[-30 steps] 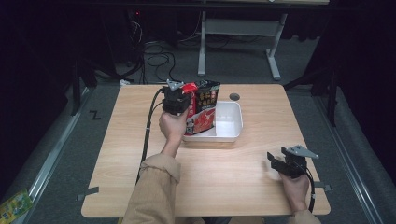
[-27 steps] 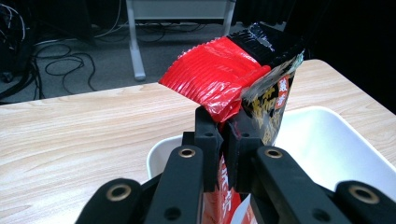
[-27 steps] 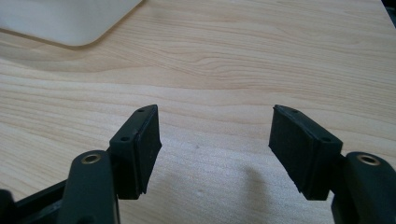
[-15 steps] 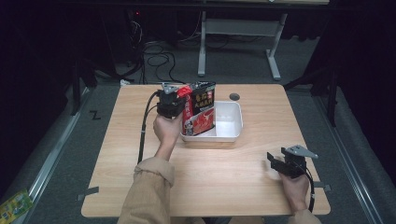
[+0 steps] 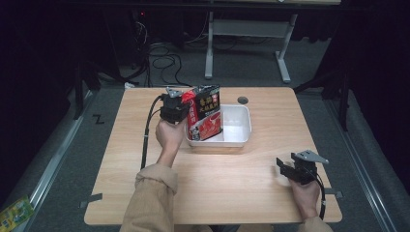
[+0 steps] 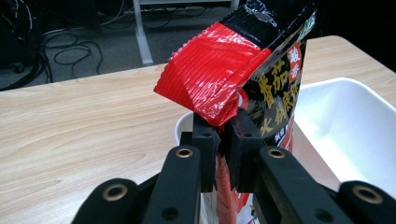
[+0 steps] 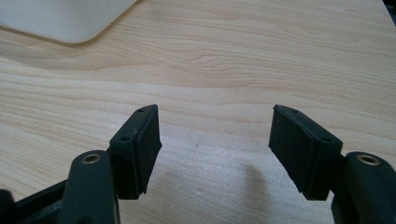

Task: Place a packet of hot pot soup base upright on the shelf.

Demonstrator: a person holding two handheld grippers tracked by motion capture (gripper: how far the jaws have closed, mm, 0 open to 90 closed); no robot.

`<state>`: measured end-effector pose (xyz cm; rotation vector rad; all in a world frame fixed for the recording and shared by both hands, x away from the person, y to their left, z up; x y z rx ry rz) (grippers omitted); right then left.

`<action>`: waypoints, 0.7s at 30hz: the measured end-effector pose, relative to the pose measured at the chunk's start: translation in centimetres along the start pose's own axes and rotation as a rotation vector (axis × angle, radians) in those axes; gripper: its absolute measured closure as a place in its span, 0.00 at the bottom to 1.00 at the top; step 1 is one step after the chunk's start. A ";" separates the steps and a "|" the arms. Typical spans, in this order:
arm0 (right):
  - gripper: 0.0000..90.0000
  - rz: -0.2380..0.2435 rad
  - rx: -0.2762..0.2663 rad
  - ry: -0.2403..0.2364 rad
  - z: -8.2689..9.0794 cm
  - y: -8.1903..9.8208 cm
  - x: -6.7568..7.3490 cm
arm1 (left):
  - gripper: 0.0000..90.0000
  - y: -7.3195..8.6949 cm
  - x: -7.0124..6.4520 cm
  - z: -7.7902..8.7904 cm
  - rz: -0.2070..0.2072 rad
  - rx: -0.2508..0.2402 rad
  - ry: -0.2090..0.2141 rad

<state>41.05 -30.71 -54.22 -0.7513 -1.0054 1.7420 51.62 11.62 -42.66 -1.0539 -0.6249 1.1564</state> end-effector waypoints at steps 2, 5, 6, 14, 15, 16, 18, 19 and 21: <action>0.38 -0.002 0.000 0.001 0.0 0.0 0.0 | 0.90 0.1 0.1 -0.1 0.006 0.009 -0.005; 0.38 -0.001 0.000 0.000 0.0 0.0 0.0 | 0.89 0.3 0.4 -0.2 0.029 0.018 -0.005; 0.38 -0.001 0.000 0.000 0.0 0.0 0.0 | 0.89 0.3 0.6 -0.2 0.045 0.017 0.002; 0.38 0.001 -0.006 -0.003 0.0 0.0 0.0 | 0.84 0.5 0.7 -0.3 0.052 0.024 0.007; 0.38 -0.005 -0.004 -0.001 0.0 0.0 0.0 | 0.83 0.4 0.7 -0.2 0.050 0.025 0.005; 0.38 -0.007 -0.002 0.000 0.0 0.0 0.0 | 0.83 0.4 0.6 -0.2 0.050 0.025 0.006; 0.38 -0.006 -0.006 -0.003 0.1 0.0 0.0 | 0.81 0.4 0.6 -0.1 0.053 0.023 0.007; 0.38 -0.008 -0.007 -0.003 0.1 0.0 0.0 | 0.80 0.4 0.6 -0.1 0.056 0.025 0.010; 0.38 -0.009 -0.007 -0.004 0.1 0.0 0.0 | 0.77 0.3 0.7 0.1 0.065 0.024 0.018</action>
Point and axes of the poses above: each handheld gripper's, and its own axes: z roughly backward along the jaws, y roughly out of its underside, x roughly to its left, the point moved 2 cm from there along -z, roughly forward along the jaws, and after that the axes turned 8 degrees about -x, right-handed, at the moved point
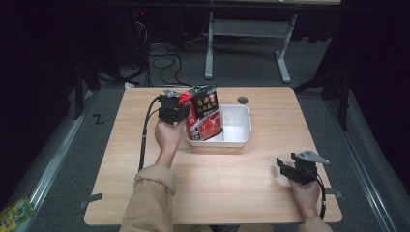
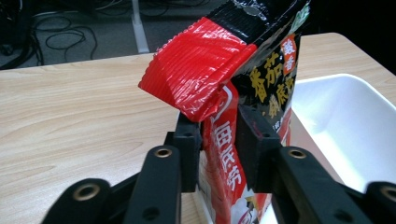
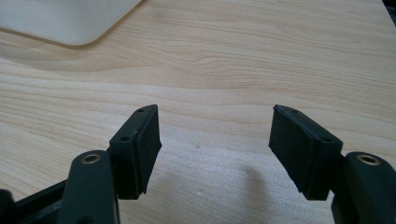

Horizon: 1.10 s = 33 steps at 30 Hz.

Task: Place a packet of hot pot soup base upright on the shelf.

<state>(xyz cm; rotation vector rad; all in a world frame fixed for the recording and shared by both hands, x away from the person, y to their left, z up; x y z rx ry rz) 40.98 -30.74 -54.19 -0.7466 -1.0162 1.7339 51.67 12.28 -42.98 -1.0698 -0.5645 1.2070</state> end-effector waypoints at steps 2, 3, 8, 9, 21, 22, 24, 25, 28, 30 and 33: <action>0.38 -0.001 -0.001 -0.002 0.0 0.0 0.1 | 0.71 -0.1 0.0 0.1 0.006 -0.004 -0.001; 0.38 0.002 -0.001 -0.001 0.0 0.0 0.1 | 0.69 -0.1 -0.1 0.1 -0.001 -0.003 -0.003; 0.38 -0.001 -0.001 -0.001 0.0 0.0 0.1 | 0.62 -0.1 -0.2 0.3 -0.015 0.009 -0.005; 0.38 0.000 -0.001 -0.002 0.0 0.0 0.1 | 0.61 -0.1 -0.3 0.4 -0.019 0.003 -0.006; 0.38 -0.009 -0.020 0.000 0.1 0.0 -0.1 | 0.53 0.0 0.4 2.6 -0.001 -0.032 0.025; 0.39 -0.008 -0.018 0.000 0.1 0.0 -0.1 | 0.53 0.0 0.5 2.8 -0.004 -0.033 0.029; 0.39 -0.009 -0.019 0.000 0.1 0.0 0.0 | 0.51 0.0 0.5 3.1 -0.018 -0.025 0.028; 0.39 -0.010 -0.019 0.001 0.1 0.0 0.0 | 0.51 0.0 0.5 3.3 -0.023 -0.023 0.028; 0.39 -0.009 -0.018 0.000 0.1 0.0 -0.1 | 0.51 -0.1 0.6 3.9 -0.026 -0.028 0.045; 0.39 -0.010 -0.018 0.001 0.1 0.0 0.0 | 0.51 -0.1 0.5 4.2 -0.034 -0.031 0.056; 0.39 -0.009 -0.017 0.001 0.1 0.0 0.0 | 0.49 -0.2 0.4 4.5 -0.047 -0.031 0.055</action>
Point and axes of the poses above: each handheld gripper's, and its own axes: z roughly backward along the jaws, y roughly out of its underside, x roughly to its left, the point moved 2 cm from there along -z, roughly forward along the jaws, and after that the axes turned 8 degrees about -x, right-handed, at the moved point
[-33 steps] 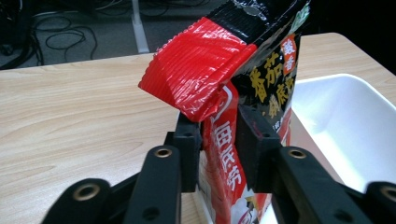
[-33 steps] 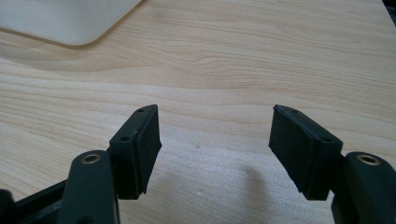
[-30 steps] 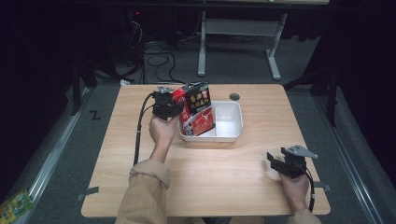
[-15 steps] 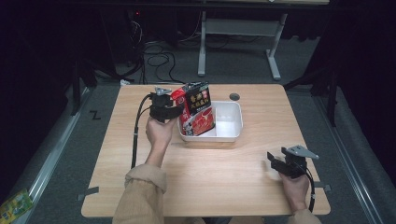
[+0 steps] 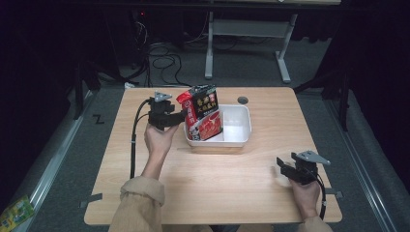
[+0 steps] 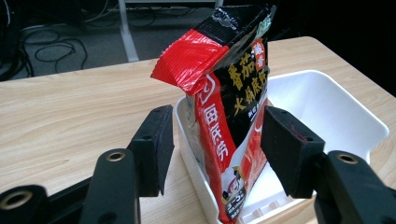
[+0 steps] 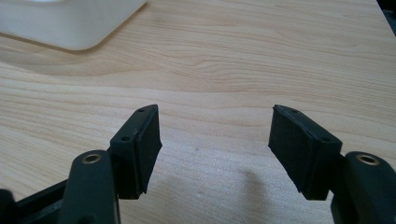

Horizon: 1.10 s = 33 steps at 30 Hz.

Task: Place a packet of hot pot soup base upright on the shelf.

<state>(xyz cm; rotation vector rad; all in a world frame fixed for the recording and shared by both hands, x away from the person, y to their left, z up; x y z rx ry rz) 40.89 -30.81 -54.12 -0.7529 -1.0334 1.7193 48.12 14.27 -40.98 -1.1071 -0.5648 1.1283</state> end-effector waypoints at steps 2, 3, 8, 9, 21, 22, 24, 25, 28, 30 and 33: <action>0.39 0.000 0.001 0.001 0.0 0.0 0.0 | 0.49 -0.1 0.0 0.2 0.001 0.000 0.008; 0.39 0.002 0.001 0.001 0.0 0.0 0.0 | 0.49 -0.1 0.0 0.3 0.004 -0.002 0.009; 0.38 0.003 0.001 0.001 0.0 0.0 0.0 | 0.48 -0.1 0.0 1.1 0.007 -0.020 0.031; 0.39 0.004 0.001 0.001 0.0 0.0 0.0 | 0.48 0.0 0.0 1.3 0.004 -0.021 0.042; 0.38 0.006 0.007 0.001 -0.1 0.0 0.1 | 0.47 0.4 0.6 3.0 0.024 -0.054 0.061; 0.39 0.007 0.007 0.000 -0.1 0.0 0.1 | 0.47 0.5 0.6 3.1 0.021 -0.052 0.056; 0.39 0.006 0.006 -0.001 -0.1 0.0 0.1 | 0.47 0.5 0.7 3.4 0.009 -0.045 0.055; 0.39 0.004 0.008 -0.001 -0.1 0.0 0.1 | 0.47 0.5 0.7 3.6 0.006 -0.044 0.053; 0.39 0.010 0.011 -0.002 -0.1 0.0 0.1 | 0.47 0.5 0.7 4.1 0.003 -0.047 0.055; 0.39 0.008 0.014 -0.002 -0.1 0.0 0.1 | 0.47 0.5 0.6 4.4 -0.001 -0.053 0.060; 0.39 0.007 0.013 -0.002 -0.1 0.0 0.1 | 0.47 0.6 0.6 4.7 -0.004 -0.053 0.059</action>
Point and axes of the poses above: each handheld gripper's, and its own axes: z roughly backward along the jaws, y roughly out of its underside, x roughly to its left, the point moved 2 cm from there along -z, roughly forward along the jaws, and after that the axes turned 8 degrees about -x, right-handed, at the moved point
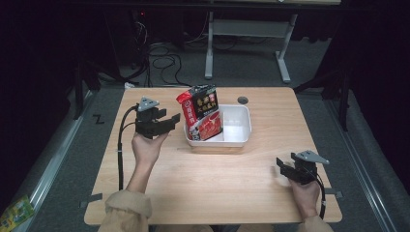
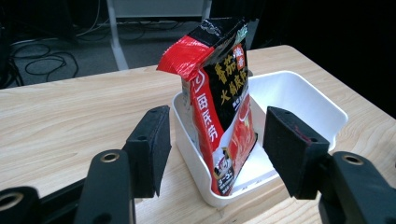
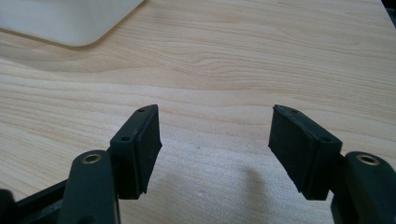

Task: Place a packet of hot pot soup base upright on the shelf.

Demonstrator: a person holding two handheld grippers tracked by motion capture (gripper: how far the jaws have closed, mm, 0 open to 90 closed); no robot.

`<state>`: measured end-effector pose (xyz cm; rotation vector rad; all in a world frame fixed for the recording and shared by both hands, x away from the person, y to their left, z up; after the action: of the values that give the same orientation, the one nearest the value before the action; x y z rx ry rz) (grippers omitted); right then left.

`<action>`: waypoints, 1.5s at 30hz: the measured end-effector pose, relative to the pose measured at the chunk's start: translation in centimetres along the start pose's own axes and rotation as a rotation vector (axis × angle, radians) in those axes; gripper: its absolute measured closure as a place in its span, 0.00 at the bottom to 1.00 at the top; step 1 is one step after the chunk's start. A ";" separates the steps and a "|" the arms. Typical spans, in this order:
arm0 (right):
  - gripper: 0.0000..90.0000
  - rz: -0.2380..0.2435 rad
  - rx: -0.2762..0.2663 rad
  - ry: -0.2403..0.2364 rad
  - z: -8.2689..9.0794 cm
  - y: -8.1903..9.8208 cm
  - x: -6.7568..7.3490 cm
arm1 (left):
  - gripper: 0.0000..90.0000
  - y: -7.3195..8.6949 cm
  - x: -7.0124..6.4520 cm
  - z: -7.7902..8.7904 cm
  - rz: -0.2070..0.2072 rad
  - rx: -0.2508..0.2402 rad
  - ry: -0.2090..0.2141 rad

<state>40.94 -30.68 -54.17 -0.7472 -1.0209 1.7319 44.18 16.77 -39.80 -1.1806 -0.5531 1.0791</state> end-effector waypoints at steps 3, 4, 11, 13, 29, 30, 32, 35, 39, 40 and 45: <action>0.38 -0.003 -0.003 0.000 0.0 0.0 0.0 | 0.46 0.1 0.0 0.2 0.003 0.002 0.008; 0.38 -0.008 -0.002 0.001 0.0 0.0 0.0 | 0.46 0.2 0.0 0.3 0.005 0.007 0.017; 0.39 -0.010 0.004 0.001 0.0 0.0 -0.1 | 0.46 1.0 0.2 1.2 0.038 -0.009 0.038; 0.39 -0.006 0.011 0.000 -0.1 0.0 -0.1 | 0.46 1.3 0.3 1.5 0.042 -0.010 0.037; 0.39 -0.003 0.007 0.001 0.0 0.0 -0.1 | 0.44 2.4 0.8 3.8 0.056 -0.036 0.033; 0.39 -0.003 0.007 0.001 0.0 0.0 -0.1 | 0.44 2.5 0.7 3.9 0.054 -0.037 0.035; 0.39 0.001 0.007 0.000 0.0 0.0 -0.1 | 0.44 2.7 0.7 4.2 0.049 -0.035 0.033; 0.39 -0.002 0.008 0.001 0.0 0.0 0.0 | 0.44 2.9 0.7 4.5 0.052 -0.039 0.032; 0.39 0.003 0.012 0.003 0.0 0.0 0.0 | 0.44 3.4 0.8 5.0 0.052 -0.041 0.028; 0.39 0.004 0.013 0.003 0.0 0.0 0.0 | 0.44 3.6 0.8 5.2 0.054 -0.038 0.029; 0.39 0.004 0.013 0.002 -0.1 0.0 0.0 | 0.44 4.2 1.1 5.7 0.059 -0.041 0.020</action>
<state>40.96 -30.63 -54.23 -0.7430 -1.0071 1.7389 38.32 20.38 -42.00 -1.2489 -0.5297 1.1090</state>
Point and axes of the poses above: each handheld gripper's, and its own axes: z roughly backward along the jaws, y roughly out of its underside, x roughly to its left, the point moved 2 cm from there along -z, roughly forward along the jaws, and after that the axes turned 8 degrees about -x, right-handed, at the moved point
